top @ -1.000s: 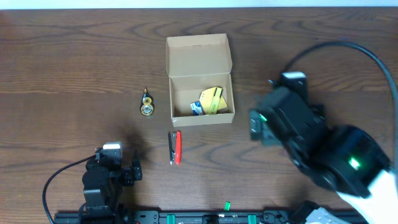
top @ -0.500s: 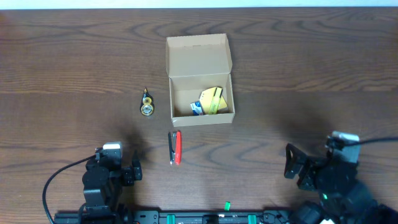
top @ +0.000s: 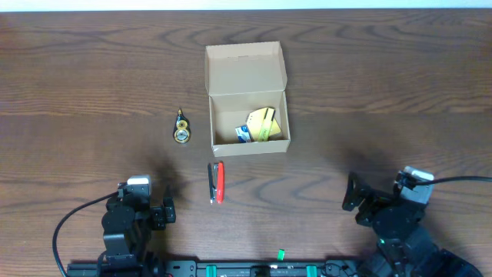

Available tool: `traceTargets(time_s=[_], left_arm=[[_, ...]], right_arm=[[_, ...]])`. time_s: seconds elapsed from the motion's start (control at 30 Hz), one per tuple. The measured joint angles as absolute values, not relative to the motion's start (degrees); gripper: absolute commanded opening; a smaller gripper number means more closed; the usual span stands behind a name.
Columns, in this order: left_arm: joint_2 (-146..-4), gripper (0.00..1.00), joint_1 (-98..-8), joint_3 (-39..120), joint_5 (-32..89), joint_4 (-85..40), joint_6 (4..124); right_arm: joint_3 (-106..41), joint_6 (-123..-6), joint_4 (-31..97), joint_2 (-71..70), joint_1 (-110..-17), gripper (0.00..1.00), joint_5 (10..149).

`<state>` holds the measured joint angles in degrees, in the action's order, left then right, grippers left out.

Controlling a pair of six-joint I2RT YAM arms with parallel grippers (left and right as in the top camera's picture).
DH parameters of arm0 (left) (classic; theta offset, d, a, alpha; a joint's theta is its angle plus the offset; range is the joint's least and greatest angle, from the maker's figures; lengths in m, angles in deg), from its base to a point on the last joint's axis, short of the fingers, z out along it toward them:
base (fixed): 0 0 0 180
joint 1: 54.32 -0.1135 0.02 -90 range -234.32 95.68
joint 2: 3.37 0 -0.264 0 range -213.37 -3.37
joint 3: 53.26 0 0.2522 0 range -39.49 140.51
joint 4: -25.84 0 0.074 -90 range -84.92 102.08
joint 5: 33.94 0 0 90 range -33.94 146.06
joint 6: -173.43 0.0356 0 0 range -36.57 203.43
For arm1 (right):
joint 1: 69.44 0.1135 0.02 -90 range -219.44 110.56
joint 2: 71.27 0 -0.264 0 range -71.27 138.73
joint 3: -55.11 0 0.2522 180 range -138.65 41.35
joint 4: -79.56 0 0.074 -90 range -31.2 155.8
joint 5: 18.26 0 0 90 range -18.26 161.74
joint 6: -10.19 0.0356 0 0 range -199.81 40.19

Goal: Pack container

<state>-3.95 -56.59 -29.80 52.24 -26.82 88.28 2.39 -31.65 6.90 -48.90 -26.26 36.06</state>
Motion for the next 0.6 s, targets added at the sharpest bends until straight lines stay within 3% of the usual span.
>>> traceTargets(time_s=[0.33, 0.6], left_arm=[[-3.9, 0.95, -56.6, -29.8, 52.2, -26.8, 88.3], [-3.9, 0.95, -56.6, -29.8, 52.2, -26.8, 88.3]], right_arm=[[8.8, -36.1, 6.8, -50.3, -29.8, 0.99, 34.5], [8.9, -57.3, 11.5, -55.7, -49.4, 0.99, 48.9]])
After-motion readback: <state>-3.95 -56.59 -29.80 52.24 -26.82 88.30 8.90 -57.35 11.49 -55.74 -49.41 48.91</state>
